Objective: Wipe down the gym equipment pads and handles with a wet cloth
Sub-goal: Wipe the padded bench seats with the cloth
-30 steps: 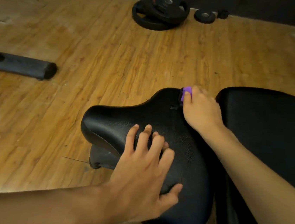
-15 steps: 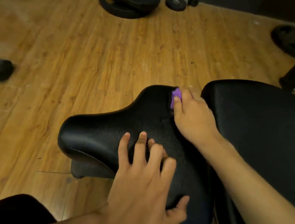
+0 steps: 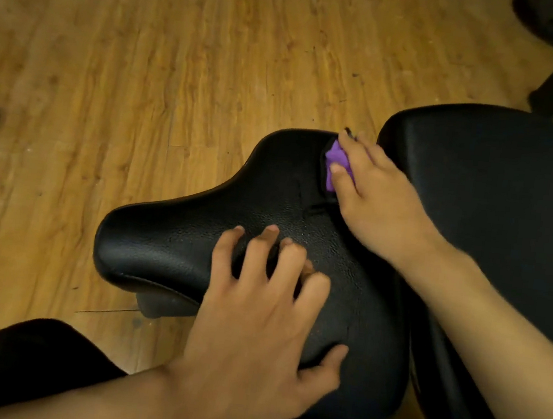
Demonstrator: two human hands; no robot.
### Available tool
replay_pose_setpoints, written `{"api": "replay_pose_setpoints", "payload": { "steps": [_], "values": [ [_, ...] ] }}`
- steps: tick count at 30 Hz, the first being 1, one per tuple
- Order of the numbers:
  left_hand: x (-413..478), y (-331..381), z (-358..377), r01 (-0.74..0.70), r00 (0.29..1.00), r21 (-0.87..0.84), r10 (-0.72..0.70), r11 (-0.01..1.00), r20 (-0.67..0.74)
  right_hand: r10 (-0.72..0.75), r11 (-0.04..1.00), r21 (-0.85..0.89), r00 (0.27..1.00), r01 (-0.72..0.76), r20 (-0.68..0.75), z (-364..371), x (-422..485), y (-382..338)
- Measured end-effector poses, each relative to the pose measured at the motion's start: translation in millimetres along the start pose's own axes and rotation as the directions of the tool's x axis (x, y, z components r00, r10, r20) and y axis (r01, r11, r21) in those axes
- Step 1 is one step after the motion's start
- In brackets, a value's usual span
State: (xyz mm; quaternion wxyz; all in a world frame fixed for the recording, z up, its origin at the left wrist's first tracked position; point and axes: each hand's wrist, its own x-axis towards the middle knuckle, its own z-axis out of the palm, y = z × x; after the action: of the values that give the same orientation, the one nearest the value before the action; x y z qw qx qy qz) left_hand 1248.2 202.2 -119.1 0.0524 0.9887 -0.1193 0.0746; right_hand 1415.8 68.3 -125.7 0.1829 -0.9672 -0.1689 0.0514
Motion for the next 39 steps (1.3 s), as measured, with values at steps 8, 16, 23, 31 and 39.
{"api": "replay_pose_setpoints", "payload": {
  "steps": [8,16,23,31,39],
  "values": [
    [2,-4,-6,-0.031,0.998,0.029,0.03,0.999,0.046,-0.037,0.998,-0.056,0.993,0.031,-0.111,6,-56,-13],
    [5,-10,-13,-0.073,0.996,0.076,0.068,0.994,0.061,0.024,1.0,-0.015,1.0,-0.025,-0.018,4,11,-9],
    [12,-23,-13,-0.208,0.978,0.072,0.207,0.975,0.02,-0.099,0.993,-0.066,0.995,0.099,0.006,-5,-47,-6],
    [14,-45,-14,-0.349,0.934,0.095,0.339,0.932,0.109,-0.057,0.995,-0.092,0.995,0.049,-0.086,4,-51,-15],
    [16,-45,-8,-0.387,0.92,0.122,0.374,0.914,0.118,0.049,0.998,0.025,0.98,-0.055,0.192,-12,71,-17]
  ]
}}
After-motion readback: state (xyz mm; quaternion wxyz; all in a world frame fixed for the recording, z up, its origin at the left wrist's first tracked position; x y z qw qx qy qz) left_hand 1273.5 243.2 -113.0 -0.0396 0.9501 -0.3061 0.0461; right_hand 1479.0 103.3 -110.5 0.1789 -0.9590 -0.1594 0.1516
